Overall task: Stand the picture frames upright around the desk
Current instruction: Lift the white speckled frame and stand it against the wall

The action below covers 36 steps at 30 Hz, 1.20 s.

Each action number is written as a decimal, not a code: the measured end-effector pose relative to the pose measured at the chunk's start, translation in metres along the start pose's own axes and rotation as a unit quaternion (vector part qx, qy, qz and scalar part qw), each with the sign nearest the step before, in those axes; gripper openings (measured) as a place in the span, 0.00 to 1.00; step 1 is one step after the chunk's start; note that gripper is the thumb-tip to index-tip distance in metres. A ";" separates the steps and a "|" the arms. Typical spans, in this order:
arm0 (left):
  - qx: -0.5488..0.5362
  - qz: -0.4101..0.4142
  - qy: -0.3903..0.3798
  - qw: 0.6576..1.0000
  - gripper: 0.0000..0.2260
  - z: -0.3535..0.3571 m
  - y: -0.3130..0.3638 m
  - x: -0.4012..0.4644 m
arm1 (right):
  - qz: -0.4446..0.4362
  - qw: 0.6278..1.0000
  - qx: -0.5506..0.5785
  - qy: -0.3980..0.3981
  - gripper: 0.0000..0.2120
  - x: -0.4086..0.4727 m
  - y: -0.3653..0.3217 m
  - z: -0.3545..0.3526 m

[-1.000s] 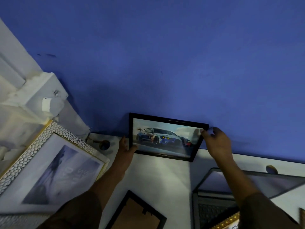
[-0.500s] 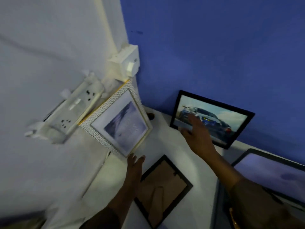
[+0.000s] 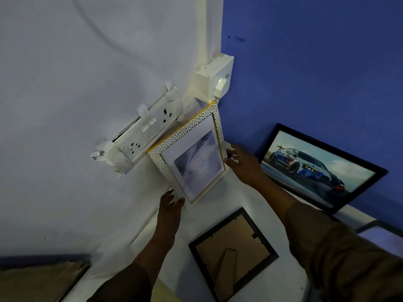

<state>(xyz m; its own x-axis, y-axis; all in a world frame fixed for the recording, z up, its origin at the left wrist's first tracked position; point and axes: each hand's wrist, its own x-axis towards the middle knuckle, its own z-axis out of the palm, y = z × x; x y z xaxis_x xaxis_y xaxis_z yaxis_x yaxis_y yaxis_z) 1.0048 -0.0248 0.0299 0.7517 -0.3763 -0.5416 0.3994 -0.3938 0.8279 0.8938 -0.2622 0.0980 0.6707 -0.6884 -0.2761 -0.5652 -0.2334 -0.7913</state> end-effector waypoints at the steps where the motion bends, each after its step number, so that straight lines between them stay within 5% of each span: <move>1: 0.015 0.012 -0.006 1.000 0.24 0.000 0.002 0.005 | 0.004 1.000 0.004 0.002 0.29 0.010 -0.002 0.001; 7: 0.180 0.114 -0.049 0.976 0.15 -0.006 0.024 0.024 | -0.002 0.998 -0.042 -0.049 0.40 0.053 -0.013 0.006; 10: 0.237 0.155 -0.048 0.958 0.13 -0.018 0.025 0.029 | -0.008 0.998 -0.041 -0.053 0.36 0.059 -0.020 0.010; 15: 0.183 0.208 -0.095 0.956 0.11 -0.033 0.028 0.000 | 0.003 0.999 0.032 -0.034 0.29 0.035 -0.007 0.004; 19: 0.099 0.244 -0.059 0.963 0.07 -0.037 0.047 -0.022 | 0.010 0.997 0.083 -0.006 0.15 -0.015 0.002 -0.014; 27: 0.115 0.366 -0.080 0.920 0.11 -0.024 0.096 -0.068 | 0.007 0.943 0.296 0.155 0.17 -0.110 0.010 -0.076; 32: 0.153 0.399 -0.184 0.885 0.07 -0.004 0.111 -0.124 | -0.105 0.929 0.182 0.305 0.10 -0.180 0.009 -0.152; 36: 0.216 0.418 -0.223 0.854 0.08 0.019 0.112 -0.174 | -0.161 0.949 0.003 0.270 0.10 -0.251 0.013 -0.186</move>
<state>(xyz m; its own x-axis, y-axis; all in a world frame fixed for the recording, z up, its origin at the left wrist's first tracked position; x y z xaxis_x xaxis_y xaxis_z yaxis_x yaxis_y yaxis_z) 0.9084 -0.0189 0.2142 0.3671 -0.9209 0.1313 -0.4820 -0.0675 0.8736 0.6284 -0.2202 0.2586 0.4636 -0.8342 0.2986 -0.3690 -0.4882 -0.7909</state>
